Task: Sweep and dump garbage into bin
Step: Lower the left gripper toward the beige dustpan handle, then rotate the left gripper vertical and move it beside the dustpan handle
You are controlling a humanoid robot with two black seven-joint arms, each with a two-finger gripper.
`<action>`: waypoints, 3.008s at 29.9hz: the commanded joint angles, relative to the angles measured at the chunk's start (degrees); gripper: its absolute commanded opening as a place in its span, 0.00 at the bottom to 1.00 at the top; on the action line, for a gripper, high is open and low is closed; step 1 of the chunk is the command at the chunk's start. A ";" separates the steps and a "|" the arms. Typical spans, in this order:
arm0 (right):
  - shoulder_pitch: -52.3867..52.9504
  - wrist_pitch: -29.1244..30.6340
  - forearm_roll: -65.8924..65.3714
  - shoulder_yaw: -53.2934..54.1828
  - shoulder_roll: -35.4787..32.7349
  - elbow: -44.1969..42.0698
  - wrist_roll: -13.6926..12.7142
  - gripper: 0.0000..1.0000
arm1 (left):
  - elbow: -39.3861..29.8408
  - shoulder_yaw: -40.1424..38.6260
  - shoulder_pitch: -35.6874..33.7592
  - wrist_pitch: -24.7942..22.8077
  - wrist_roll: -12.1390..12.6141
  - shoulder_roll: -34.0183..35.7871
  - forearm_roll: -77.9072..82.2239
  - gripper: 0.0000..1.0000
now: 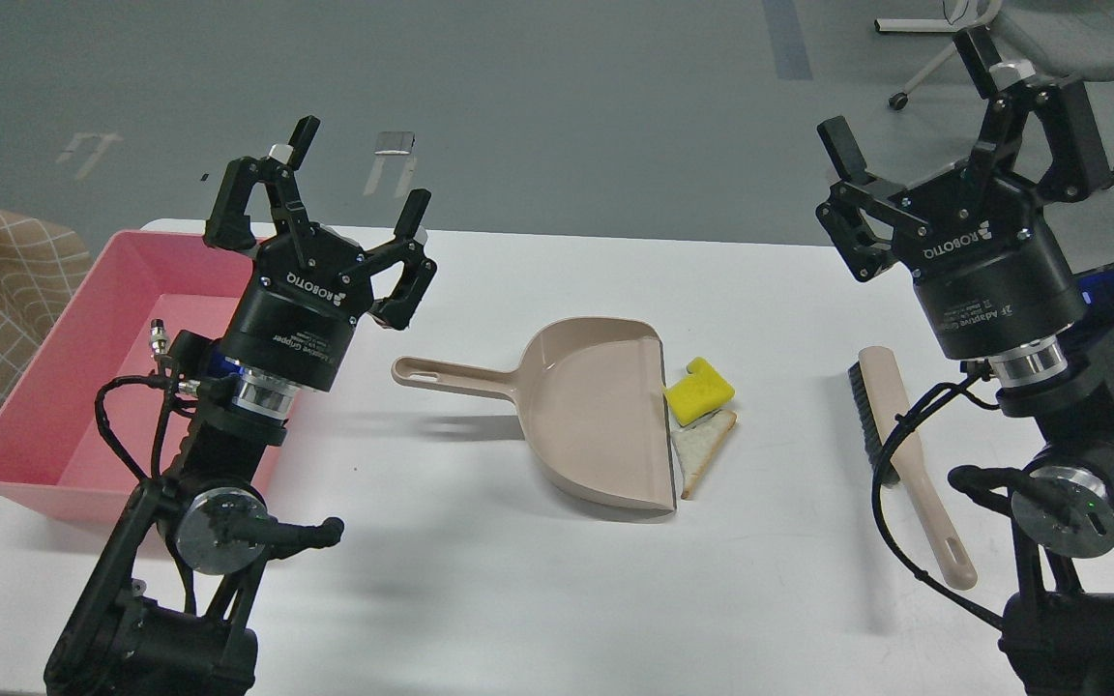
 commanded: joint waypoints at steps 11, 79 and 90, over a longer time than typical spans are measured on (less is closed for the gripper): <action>-0.19 0.09 0.09 -0.22 0.00 0.04 0.00 1.00 | 0.26 0.82 -0.35 0.00 -0.09 0.00 -0.09 0.98; -4.58 0.58 0.26 -0.66 0.00 -1.98 0.17 1.00 | -1.32 10.93 0.43 15.29 2.11 4.74 20.56 0.98; -4.41 0.58 0.35 0.14 0.00 -1.90 0.18 1.00 | -2.64 10.93 10.19 17.40 -2.28 6.86 25.74 0.98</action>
